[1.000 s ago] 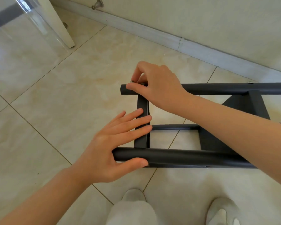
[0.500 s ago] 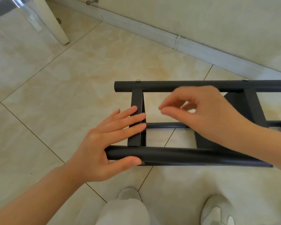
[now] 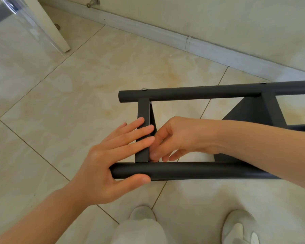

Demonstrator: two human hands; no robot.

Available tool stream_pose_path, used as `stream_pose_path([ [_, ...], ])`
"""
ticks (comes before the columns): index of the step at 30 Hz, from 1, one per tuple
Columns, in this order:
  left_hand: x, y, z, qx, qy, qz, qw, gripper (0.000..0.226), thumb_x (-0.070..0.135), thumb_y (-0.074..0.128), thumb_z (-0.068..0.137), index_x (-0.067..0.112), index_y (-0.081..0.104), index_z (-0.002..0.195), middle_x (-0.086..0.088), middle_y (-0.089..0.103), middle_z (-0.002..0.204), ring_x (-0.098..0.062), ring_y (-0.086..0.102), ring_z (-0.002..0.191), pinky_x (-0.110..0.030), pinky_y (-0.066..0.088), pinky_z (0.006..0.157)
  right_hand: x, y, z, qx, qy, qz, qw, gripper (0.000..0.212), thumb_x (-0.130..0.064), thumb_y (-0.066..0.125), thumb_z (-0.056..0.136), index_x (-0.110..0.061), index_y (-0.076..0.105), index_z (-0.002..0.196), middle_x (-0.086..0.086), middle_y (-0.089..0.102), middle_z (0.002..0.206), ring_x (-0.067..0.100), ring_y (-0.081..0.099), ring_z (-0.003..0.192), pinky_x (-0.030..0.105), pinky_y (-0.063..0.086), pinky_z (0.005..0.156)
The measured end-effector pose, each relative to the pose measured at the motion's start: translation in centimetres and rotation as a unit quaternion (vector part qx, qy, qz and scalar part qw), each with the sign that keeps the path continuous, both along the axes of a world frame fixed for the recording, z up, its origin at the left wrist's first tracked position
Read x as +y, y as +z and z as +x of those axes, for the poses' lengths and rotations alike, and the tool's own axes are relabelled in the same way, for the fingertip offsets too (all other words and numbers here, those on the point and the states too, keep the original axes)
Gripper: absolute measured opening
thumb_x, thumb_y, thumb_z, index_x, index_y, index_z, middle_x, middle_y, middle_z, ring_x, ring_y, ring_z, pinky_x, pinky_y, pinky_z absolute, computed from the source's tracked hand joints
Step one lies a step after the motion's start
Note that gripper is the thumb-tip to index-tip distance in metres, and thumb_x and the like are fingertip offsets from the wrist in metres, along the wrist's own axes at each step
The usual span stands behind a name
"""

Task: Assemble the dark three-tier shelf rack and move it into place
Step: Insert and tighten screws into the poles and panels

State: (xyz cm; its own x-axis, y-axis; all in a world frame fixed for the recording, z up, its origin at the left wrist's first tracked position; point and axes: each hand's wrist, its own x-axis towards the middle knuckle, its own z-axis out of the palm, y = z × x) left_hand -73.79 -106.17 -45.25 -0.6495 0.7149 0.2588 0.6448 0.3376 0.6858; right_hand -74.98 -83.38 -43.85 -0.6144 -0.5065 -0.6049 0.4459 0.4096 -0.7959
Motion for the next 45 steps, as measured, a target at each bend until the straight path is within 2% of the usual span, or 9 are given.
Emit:
stream_pose_path([
  [5,0.0,-0.1,0.1,-0.007,-0.004,0.006,1.000,0.059,0.040,0.069,0.085,0.008,0.057,0.132,-0.006,0.053,0.147,-0.023,0.037,0.148,-0.049,0.034,0.118,0.1,-0.5,0.0,-0.042,-0.008,-0.037,0.998,0.005,-0.022,0.076,0.085,-0.025,0.079,0.082,-0.003,0.075,0.087,0.005,0.068,0.079,0.020,0.055,0.076],
  [14,0.2,-0.1,0.0,-0.011,-0.007,0.013,1.000,0.058,0.050,0.062,0.093,0.009,0.055,0.134,-0.005,0.052,0.147,-0.025,0.037,0.148,-0.050,0.034,0.118,-0.2,-0.7,-0.5,-0.076,-0.009,-0.061,0.995,0.011,-0.015,0.071,0.089,-0.013,0.076,0.099,-0.001,0.075,0.092,0.010,0.067,0.082,0.023,0.055,0.079],
  [20,0.2,-0.1,0.1,-0.016,-0.006,0.012,1.000,0.061,0.050,0.062,0.093,0.004,0.056,0.132,-0.007,0.052,0.146,-0.024,0.036,0.148,-0.039,0.033,0.120,-0.1,-0.8,-0.7,-0.092,-0.002,-0.078,0.993,0.016,-0.013,0.068,0.091,-0.008,0.074,0.104,0.003,0.074,0.095,0.014,0.065,0.086,0.025,0.056,0.083],
  [25,0.2,-0.1,0.0,-0.017,-0.009,0.013,1.000,0.064,0.050,0.062,0.093,0.000,0.055,0.133,-0.009,0.052,0.146,-0.025,0.036,0.148,-0.037,0.033,0.119,-0.1,-1.0,-0.9,-0.111,0.010,-0.089,0.990,0.022,-0.012,0.065,0.094,-0.004,0.070,0.113,0.005,0.073,0.102,0.017,0.066,0.093,0.029,0.057,0.088],
  [30,0.2,-0.2,0.0,-0.019,-0.009,0.018,1.000,0.063,0.049,0.062,0.093,0.001,0.055,0.133,-0.008,0.052,0.146,-0.026,0.035,0.148,-0.036,0.033,0.119,-0.2,-1.3,-1.2,-0.137,0.022,-0.107,0.985,0.023,-0.009,0.062,0.095,-0.001,0.068,0.115,0.010,0.070,0.105,0.020,0.064,0.095,0.028,0.058,0.083],
  [34,0.2,-0.3,0.0,-0.020,-0.011,0.019,1.000,0.065,0.050,0.061,0.094,0.000,0.054,0.134,-0.008,0.052,0.146,-0.027,0.035,0.148,-0.037,0.034,0.119,-0.2,-1.7,-1.3,-0.173,0.040,-0.119,0.977,0.019,-0.014,0.059,0.097,-0.009,0.069,0.112,0.007,0.070,0.104,0.019,0.063,0.096,0.031,0.057,0.086],
  [38,0.3,-0.3,0.1,-0.018,-0.009,0.022,1.000,0.063,0.051,0.060,0.094,0.002,0.054,0.134,-0.008,0.052,0.146,-0.027,0.036,0.148,-0.037,0.033,0.119,-0.4,-2.1,-1.2,-0.218,0.052,-0.130,0.966,0.021,-0.022,0.057,0.099,-0.010,0.069,0.112,0.003,0.070,0.098,0.016,0.067,0.092,0.031,0.057,0.081],
  [42,0.4,-0.2,0.1,-0.017,-0.008,0.022,1.000,0.063,0.051,0.060,0.094,0.002,0.054,0.133,-0.008,0.052,0.146,-0.026,0.036,0.148,-0.036,0.033,0.119,-0.8,-2.5,-1.0,-0.242,0.052,-0.134,0.960,0.037,-0.025,0.054,0.101,-0.003,0.059,0.130,0.008,0.067,0.112,0.020,0.064,0.100,0.031,0.056,0.085],
  [45,0.4,-0.2,0.0,-0.018,-0.008,0.020,1.000,0.062,0.050,0.060,0.094,0.002,0.054,0.133,-0.007,0.051,0.146,-0.026,0.035,0.148,-0.035,0.032,0.119,-1.1,-2.7,-1.0,-0.237,0.054,-0.125,0.962,0.041,-0.026,0.053,0.101,-0.002,0.055,0.135,0.008,0.066,0.115,0.020,0.064,0.102,0.031,0.056,0.087],
])
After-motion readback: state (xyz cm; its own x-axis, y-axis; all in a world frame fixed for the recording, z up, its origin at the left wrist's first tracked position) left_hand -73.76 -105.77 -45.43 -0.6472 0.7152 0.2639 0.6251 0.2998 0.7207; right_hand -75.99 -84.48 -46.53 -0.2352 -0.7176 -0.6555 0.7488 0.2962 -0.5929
